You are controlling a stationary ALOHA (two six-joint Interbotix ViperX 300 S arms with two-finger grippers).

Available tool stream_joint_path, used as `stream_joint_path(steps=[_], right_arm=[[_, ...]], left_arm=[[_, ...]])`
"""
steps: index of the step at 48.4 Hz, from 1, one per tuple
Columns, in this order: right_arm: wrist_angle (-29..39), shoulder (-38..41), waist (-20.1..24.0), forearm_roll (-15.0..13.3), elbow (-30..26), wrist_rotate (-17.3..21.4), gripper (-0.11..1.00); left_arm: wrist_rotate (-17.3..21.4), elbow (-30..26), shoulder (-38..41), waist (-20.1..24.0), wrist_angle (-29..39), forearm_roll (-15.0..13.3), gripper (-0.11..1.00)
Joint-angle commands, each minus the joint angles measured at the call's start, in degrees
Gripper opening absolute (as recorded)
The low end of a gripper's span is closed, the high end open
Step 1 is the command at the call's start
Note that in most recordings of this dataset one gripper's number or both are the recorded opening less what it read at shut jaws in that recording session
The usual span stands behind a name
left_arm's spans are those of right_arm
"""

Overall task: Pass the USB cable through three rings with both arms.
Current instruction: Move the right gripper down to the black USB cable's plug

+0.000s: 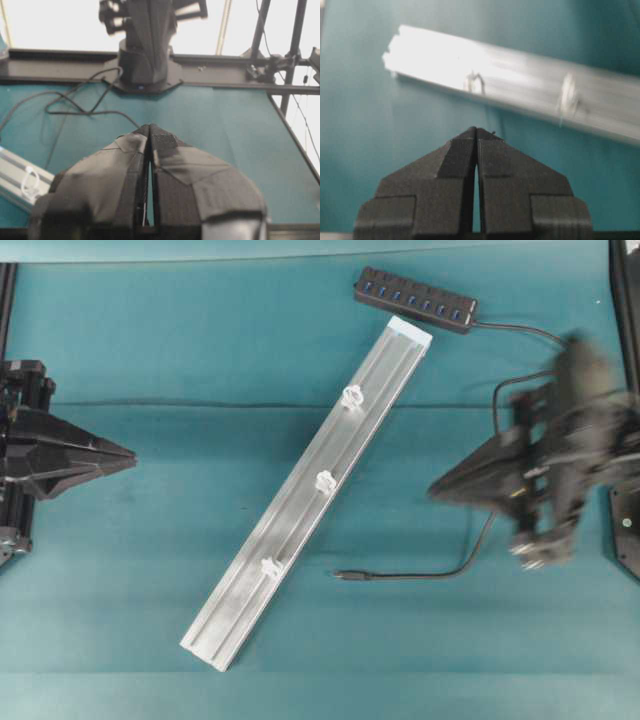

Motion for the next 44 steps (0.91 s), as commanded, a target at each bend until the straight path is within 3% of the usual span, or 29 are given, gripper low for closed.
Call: stream_joint_path(steps=[1,16,24,28,33,41,44], right_arm=[[5.71,5.8,0.97,0.0,-3.52,0.62,0.0],[19.69,20.48,2.02,-3.78,-13.8,-0.18,0.0],[21.27,25.4,2.9,-4.13,-15.91,-1.67,0.01],[21.18,26.98,3.43,-4.13,-16.61,-3.16,0.07],[21.18,28.74,3.87,-4.04,-17.58,-4.04,0.26],[21.01,31.2,4.31,-4.31,-18.02,-4.31,0.74],[20.57,31.99,4.75,-4.39,-17.84,-4.22,0.87]], left_arm=[[0.0,-1.41,0.18,-0.09,-0.26,0.18,0.0],[0.09,-1.32,0.26,-0.09,-0.26,0.18,0.0],[0.26,-1.23,0.26,0.0,-0.26,0.18,0.0],[0.26,-1.05,0.26,0.18,-0.26,0.18,0.0],[0.09,-1.05,0.26,0.26,-0.26,0.18,0.0],[-0.18,-1.05,0.26,0.26,-0.26,0.18,0.0],[-0.18,-1.05,0.26,0.26,-0.26,0.18,0.0]])
